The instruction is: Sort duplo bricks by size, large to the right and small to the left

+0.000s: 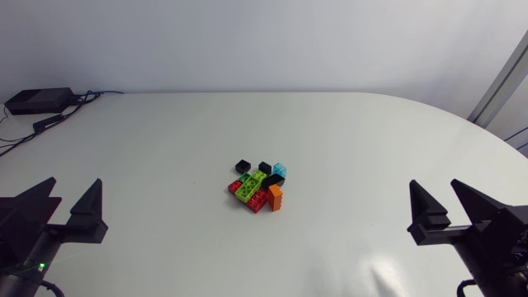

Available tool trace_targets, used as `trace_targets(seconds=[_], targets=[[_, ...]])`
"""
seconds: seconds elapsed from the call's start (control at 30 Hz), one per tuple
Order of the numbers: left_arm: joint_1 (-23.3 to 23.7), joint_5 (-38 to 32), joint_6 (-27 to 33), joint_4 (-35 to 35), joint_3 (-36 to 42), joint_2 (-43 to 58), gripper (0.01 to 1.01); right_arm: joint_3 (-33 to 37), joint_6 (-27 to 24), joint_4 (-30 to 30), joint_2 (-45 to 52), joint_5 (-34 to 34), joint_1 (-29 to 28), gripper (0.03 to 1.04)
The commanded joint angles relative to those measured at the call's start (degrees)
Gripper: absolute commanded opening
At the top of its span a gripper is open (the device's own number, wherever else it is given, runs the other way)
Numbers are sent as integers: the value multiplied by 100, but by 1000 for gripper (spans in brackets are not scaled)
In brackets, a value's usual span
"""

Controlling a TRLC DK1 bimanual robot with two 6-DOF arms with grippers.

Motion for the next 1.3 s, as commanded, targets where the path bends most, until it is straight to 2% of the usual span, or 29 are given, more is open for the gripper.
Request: trace_targets(seconds=[0.0,0.37,0.47,0.6,0.73,0.83,0.9,1.0,1.07,1.17,1.27], targets=[[-27,-13,-31,36,-126,-102,982,-213,-101,-106,-38,-32,-19,1002],[-45,-22,83,-25,-108,-102,969,-178,-215,-177,-12,-41,-10,1002],[-36,-22,145,-96,138,-93,969,244,-232,-352,392,-120,148,1000],[-106,-13,180,-263,736,381,967,1114,-232,-546,1640,-243,253,1000],[-194,-13,180,-456,1799,1884,969,2573,-232,-1293,3758,-304,781,1000],[-185,-13,180,-1177,2819,2948,974,3452,-136,-1829,4998,-304,1255,1000],[-361,-13,171,-1827,3460,3545,977,3821,75,-2057,5622,-296,1703,1000],[-669,-83,162,-2477,4075,4249,975,4199,453,-2040,6553,-164,2354,992],[-748,-83,171,-2943,4436,4741,975,4401,497,-1820,7169,355,2740,990],[-888,-83,171,-3673,4963,5435,977,4797,690,-1776,7924,460,3066,962],[-897,-83,276,-3857,5069,5716,979,5016,761,-1759,8390,575,3373,967]])
